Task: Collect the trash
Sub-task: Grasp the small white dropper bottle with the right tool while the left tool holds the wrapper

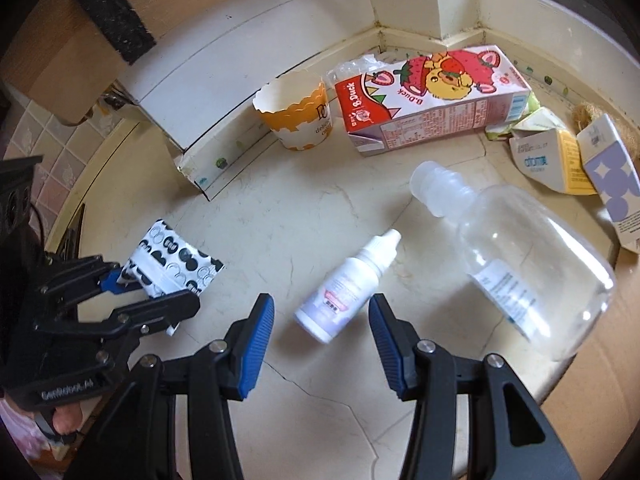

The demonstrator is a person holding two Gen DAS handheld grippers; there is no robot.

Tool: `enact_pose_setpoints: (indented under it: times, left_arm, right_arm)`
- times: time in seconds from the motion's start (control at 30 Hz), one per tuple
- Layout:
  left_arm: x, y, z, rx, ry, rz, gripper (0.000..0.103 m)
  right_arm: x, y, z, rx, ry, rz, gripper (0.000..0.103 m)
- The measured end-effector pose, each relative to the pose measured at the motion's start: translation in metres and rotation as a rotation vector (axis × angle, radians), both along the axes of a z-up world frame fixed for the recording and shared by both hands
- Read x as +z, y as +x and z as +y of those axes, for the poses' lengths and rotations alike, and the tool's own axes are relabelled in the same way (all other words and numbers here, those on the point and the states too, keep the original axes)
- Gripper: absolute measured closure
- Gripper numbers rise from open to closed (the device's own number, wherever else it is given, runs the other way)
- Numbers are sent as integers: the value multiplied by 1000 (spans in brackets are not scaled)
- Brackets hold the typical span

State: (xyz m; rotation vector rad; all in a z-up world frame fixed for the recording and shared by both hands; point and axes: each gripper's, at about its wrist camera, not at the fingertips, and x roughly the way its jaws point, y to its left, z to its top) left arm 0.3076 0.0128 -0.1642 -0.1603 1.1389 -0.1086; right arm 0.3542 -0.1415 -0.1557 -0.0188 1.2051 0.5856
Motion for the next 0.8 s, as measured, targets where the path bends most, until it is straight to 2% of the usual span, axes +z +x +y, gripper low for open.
enact_pose_setpoints:
  times: [0.2, 0.27, 0.8]
  left_arm:
    - [10, -8, 7, 38, 5, -13, 65]
    - [13, -11, 7, 48, 6, -20, 65]
    - [23, -26, 6, 96, 0, -26, 64]
  right_arm:
    - [-4, 5, 8, -67, -14, 33, 59]
    - [-4, 9, 5, -109, -5, 72, 59]
    - [-11, 34, -38, -443, 217, 373, 57]
